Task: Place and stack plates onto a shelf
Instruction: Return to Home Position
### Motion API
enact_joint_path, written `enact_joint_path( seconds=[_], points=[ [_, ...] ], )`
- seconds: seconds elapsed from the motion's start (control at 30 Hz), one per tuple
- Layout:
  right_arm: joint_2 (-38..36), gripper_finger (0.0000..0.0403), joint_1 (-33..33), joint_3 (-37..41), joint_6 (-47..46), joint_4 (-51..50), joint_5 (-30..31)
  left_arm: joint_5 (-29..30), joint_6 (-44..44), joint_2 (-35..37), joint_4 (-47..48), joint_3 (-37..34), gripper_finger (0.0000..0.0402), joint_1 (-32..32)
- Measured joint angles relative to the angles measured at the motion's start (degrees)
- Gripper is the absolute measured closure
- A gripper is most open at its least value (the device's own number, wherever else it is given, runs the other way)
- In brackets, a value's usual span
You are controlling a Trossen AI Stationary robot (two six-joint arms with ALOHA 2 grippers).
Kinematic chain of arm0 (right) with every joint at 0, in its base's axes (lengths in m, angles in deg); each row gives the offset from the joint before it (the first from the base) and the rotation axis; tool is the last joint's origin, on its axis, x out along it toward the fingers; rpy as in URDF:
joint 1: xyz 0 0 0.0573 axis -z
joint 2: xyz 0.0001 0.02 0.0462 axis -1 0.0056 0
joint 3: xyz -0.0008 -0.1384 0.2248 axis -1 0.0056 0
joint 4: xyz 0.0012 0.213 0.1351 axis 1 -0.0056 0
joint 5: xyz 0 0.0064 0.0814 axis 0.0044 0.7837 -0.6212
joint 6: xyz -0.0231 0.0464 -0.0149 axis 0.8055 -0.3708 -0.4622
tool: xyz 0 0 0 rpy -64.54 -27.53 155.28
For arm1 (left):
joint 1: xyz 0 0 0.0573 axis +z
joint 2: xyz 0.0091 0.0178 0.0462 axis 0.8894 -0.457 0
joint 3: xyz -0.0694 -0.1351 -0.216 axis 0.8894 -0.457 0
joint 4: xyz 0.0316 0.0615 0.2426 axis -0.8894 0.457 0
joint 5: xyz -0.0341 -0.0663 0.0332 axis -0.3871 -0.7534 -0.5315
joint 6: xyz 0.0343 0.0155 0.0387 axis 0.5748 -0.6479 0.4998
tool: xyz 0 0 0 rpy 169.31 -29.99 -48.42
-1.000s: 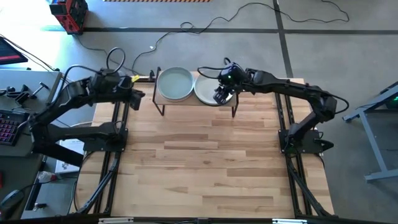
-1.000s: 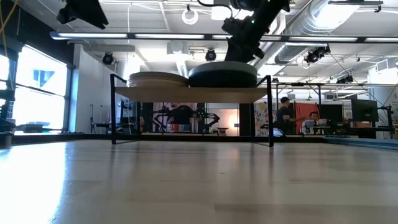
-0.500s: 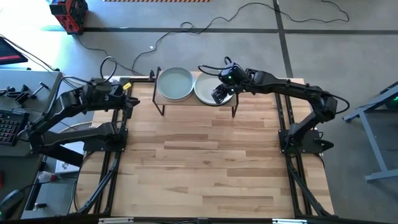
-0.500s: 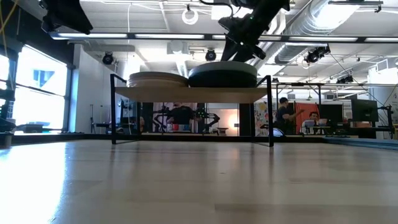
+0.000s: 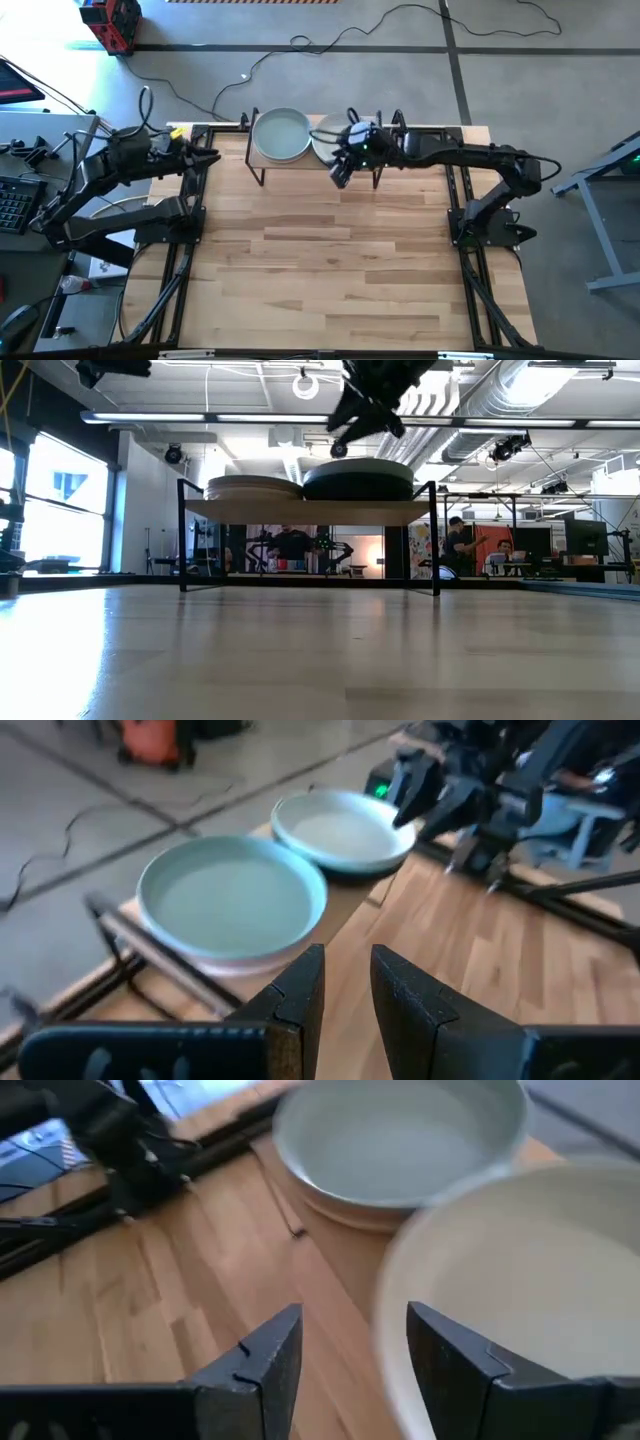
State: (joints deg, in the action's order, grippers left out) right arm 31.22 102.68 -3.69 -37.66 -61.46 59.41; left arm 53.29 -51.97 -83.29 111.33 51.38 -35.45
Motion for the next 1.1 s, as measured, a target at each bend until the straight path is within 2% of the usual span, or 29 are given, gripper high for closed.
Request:
enact_joint_path(
  seconds=[0.13,0.27,0.43,0.57,0.77,0.97,1.1],
  points=[
    [0.0,0.0243,-4.3,0.0,2.2,4.0,3.6,-2.2,1.7,3.6,-5.8,-4.2,0.0330,0.0],
    [0.0,0.0243,-7.4,0.0,3.1,6.5,3.7,-4.8,2.3,8.8,-13.6,-12.4,0.0330,0.0],
    [0.0,0.0243,-9.0,0.0,-1.1,7.1,3.7,-10.3,2.1,16.0,-22.8,-23.4,0.0330,0.0],
    [0.0,0.0243,-9.0,0.0,-3.4,7.1,3.7,-14.5,0.1,21.1,-27.0,-29.0,0.0330,0.0],
    [0.0,0.0243,-8.6,0.0,-4.6,7.2,3.8,-15.2,-0.1,28.3,-26.8,-33.6,0.0330,0.0],
    [0.0,0.0243,-8.4,0.0,-5.9,9.0,3.9,-17.3,2.1,27.5,-28.1,-34.6,0.0330,-0.2],
    [0.0,0.0243,-7.9,0.0,-5.4,10.7,4.4,-16.3,3.1,28.2,-28.6,-34.8,0.0330,-0.2]
  ],
)
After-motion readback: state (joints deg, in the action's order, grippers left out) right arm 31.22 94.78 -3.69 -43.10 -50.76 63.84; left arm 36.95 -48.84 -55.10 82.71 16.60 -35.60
